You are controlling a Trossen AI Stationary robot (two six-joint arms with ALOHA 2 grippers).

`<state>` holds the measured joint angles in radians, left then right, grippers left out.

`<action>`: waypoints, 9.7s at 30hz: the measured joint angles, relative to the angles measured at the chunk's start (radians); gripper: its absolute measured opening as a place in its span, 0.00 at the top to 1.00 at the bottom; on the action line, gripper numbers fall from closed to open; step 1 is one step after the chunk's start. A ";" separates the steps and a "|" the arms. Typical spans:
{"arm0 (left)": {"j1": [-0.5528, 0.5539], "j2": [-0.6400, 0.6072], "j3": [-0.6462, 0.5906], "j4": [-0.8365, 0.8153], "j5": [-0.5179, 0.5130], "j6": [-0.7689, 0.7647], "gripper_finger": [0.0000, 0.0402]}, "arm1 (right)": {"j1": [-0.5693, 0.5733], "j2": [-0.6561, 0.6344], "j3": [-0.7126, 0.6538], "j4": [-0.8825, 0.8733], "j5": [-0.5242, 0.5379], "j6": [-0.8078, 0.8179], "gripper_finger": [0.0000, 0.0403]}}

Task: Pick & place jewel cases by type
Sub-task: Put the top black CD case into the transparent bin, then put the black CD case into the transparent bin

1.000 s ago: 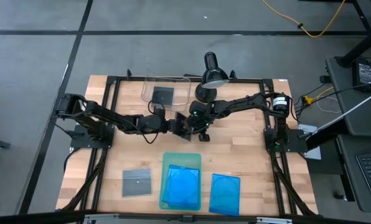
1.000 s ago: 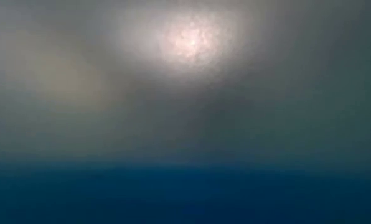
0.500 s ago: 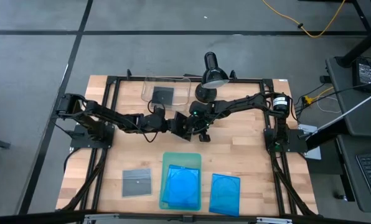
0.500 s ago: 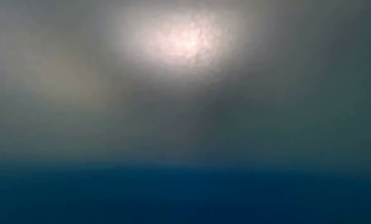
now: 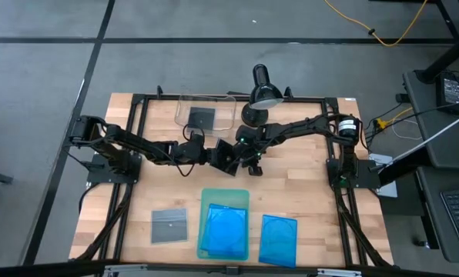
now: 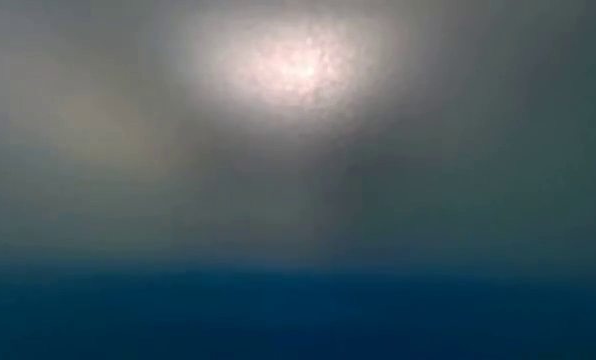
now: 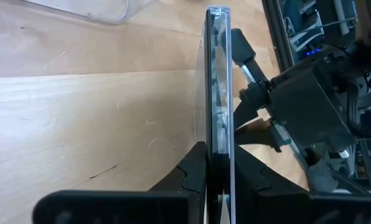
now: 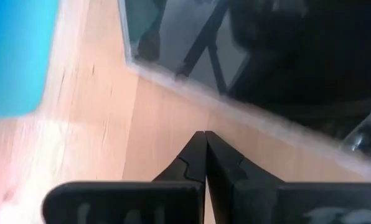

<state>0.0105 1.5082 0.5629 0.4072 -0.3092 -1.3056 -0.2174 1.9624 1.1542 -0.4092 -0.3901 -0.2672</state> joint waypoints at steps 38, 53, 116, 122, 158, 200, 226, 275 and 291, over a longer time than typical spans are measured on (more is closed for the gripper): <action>0.001 -0.769 -0.001 -0.073 0.011 0.978 0.94 | 0.000 -1.012 -0.472 0.365 0.426 0.138 0.99; -0.084 -0.794 0.141 -0.105 0.091 1.357 0.94 | 0.000 -1.007 -0.472 0.369 0.423 0.162 0.99; -0.242 -0.412 0.708 -0.605 -0.660 1.006 0.93 | -0.023 -1.007 -0.472 0.360 0.422 0.184 0.99; -0.204 -0.438 0.708 -0.628 -0.554 0.812 0.93 | -0.023 -1.007 -0.472 0.342 0.414 0.182 0.99; 0.339 -0.398 0.702 -1.222 -0.244 0.575 0.93 | -0.029 -1.007 -0.472 0.322 0.335 0.072 0.99; 0.687 -0.298 0.162 -0.442 0.411 0.435 0.93 | -0.062 -1.007 -0.472 0.228 0.335 0.051 0.99; 0.779 -0.184 0.023 -0.253 0.496 0.410 0.93 | -0.062 -1.007 -0.472 0.234 0.337 0.080 0.99; 0.779 -0.396 0.022 -0.313 0.458 0.414 0.59 | -0.062 -1.007 -0.472 0.233 0.336 0.049 0.99; 0.485 -0.778 0.023 -0.316 0.458 0.342 0.59 | -0.062 -1.007 -0.472 0.234 0.315 0.045 0.99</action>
<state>0.4951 0.7300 0.5858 0.0913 0.1488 -0.9637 -0.2794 0.9558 0.6823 -0.1756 -0.0749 -0.2222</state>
